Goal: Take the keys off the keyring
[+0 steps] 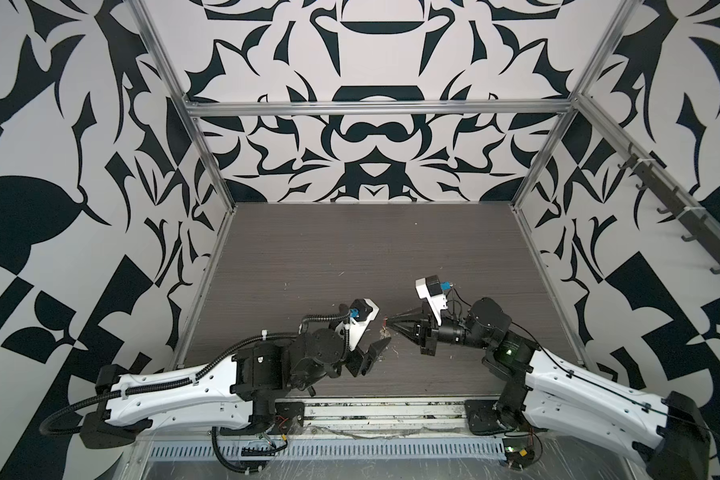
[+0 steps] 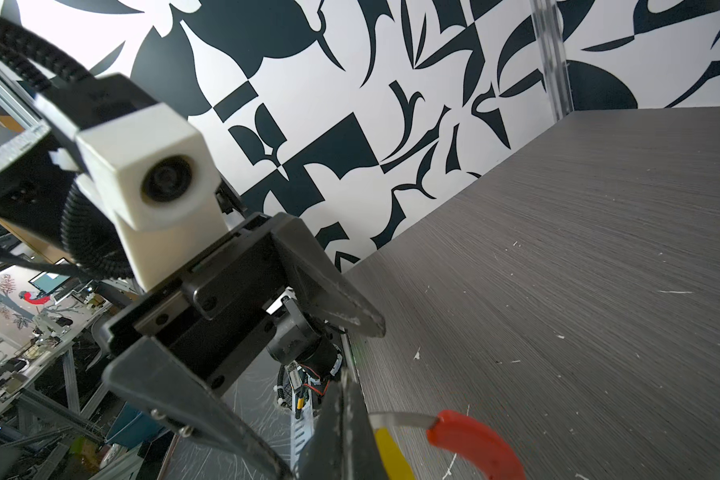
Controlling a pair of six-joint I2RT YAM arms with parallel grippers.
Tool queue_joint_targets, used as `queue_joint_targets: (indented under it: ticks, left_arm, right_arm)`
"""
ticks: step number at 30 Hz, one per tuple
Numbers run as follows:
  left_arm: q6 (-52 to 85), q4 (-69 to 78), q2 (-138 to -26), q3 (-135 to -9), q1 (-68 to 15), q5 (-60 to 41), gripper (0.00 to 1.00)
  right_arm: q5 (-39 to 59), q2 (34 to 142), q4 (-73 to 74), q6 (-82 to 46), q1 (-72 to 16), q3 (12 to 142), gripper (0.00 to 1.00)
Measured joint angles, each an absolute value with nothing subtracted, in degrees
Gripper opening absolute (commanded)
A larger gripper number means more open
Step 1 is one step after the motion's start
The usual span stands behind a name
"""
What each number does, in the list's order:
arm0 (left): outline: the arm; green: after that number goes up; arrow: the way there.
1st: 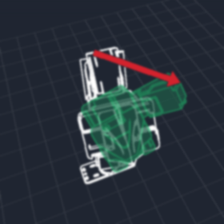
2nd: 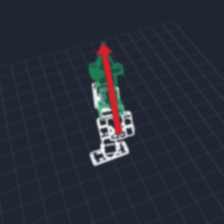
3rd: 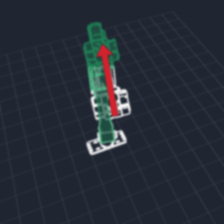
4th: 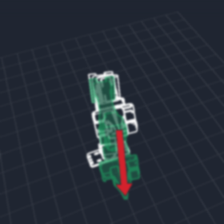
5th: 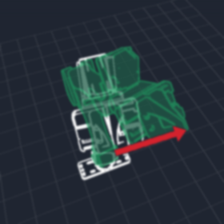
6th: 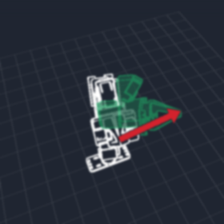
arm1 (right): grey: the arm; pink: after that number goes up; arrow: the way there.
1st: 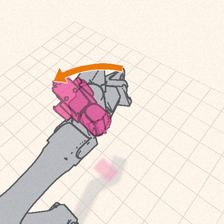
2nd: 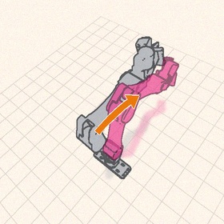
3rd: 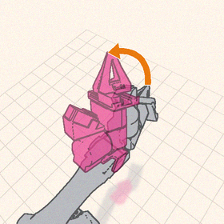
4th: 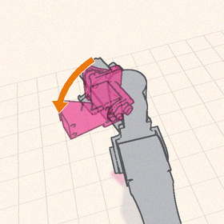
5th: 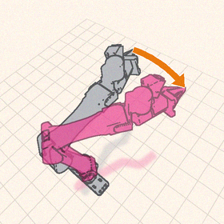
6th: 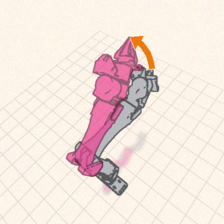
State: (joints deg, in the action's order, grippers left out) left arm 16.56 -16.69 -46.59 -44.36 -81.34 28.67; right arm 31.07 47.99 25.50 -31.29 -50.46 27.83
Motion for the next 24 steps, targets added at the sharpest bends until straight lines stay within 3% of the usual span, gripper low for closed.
queue_joint_targets:
  ticks: [11,15,24]
  left_arm:
    - [16.86,-14.96,-41.28,-42.65,-81.34,28.42,0.71]
    - [17.23,-14.28,-39.66,-42.35,-81.34,29.08,0.67]
    - [18.92,-16.56,-42.72,-40.69,-81.34,33.23,0.71]
  right_arm:
    - [30.98,46.89,23.73,-30.65,-50.46,27.9,0.0]
    - [30.96,46.15,23.53,-30.22,-50.46,27.9,0.0]
    - [30.96,45.63,22.94,-29.8,-50.46,28.03,0.0]
